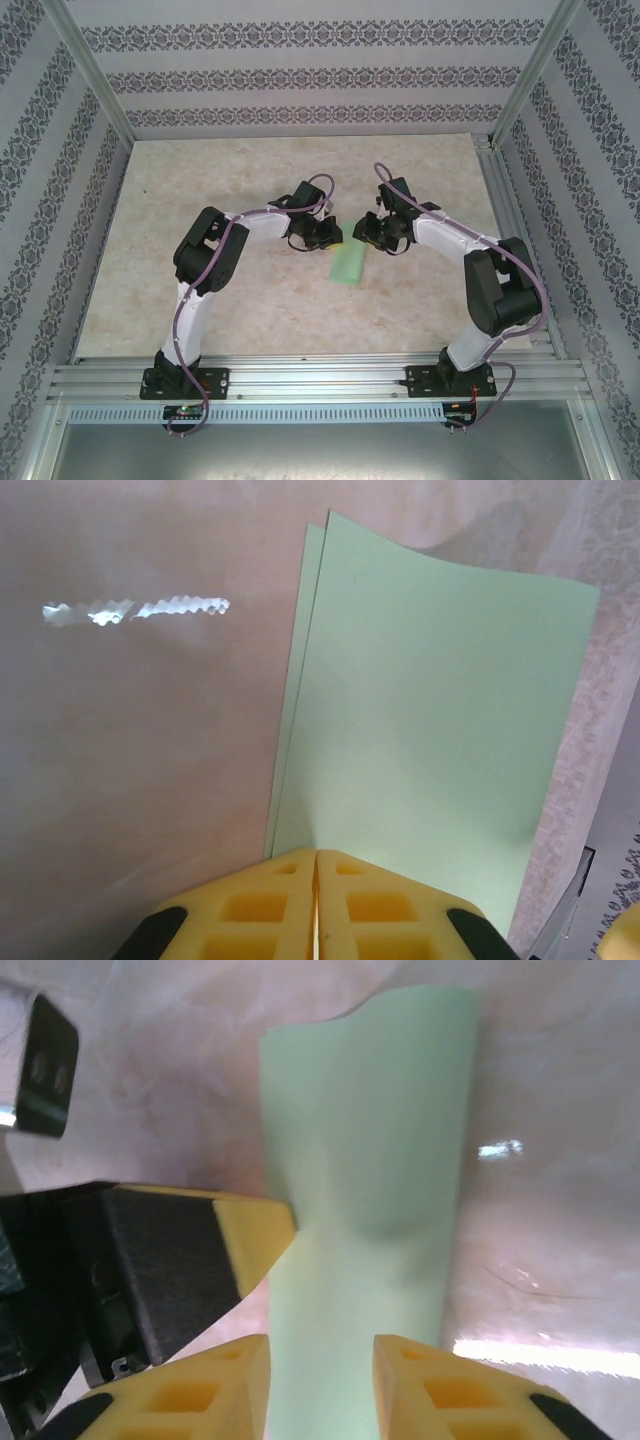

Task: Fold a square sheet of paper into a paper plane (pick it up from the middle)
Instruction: Fold the square sheet of paper in half at the center of the table.

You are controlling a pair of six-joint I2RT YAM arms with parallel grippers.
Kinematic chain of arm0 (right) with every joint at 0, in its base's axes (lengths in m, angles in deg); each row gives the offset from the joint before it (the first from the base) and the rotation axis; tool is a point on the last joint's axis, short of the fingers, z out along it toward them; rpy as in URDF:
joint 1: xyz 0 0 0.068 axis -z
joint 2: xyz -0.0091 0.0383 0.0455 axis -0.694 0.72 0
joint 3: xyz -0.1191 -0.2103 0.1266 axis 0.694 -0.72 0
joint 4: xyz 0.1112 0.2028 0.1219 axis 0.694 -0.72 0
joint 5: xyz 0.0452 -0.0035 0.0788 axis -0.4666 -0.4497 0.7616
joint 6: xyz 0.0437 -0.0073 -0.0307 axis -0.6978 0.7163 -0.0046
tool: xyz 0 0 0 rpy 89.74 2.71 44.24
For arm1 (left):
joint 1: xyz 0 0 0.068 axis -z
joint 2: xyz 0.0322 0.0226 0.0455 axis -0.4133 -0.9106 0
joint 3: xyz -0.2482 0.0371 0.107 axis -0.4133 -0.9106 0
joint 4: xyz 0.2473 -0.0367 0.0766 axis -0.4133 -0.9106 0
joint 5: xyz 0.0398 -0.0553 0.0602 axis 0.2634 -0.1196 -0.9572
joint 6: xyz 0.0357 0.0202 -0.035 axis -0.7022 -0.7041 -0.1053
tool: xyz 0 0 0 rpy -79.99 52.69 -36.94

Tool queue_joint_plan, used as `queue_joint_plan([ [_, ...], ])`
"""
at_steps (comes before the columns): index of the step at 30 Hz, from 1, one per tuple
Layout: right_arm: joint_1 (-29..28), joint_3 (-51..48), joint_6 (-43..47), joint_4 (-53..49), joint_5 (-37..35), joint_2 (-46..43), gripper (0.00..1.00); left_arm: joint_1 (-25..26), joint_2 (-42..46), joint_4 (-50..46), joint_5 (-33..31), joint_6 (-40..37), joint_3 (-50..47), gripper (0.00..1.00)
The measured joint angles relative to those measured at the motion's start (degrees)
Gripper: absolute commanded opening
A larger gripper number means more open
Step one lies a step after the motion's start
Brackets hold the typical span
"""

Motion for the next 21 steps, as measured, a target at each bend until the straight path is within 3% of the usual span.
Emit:
queue_joint_plan([
  [8,0.02,-1.7,-1.6,6.25,5.29,3.3,0.24,0.0,-0.44,-0.7,0.04,-0.22,0.87,0.1],
  [21,0.68,-4.61,-1.64,7.41,5.6,7.78,0.27,0.0,-0.59,-0.76,0.04,-0.24,1.07,0.1],
])
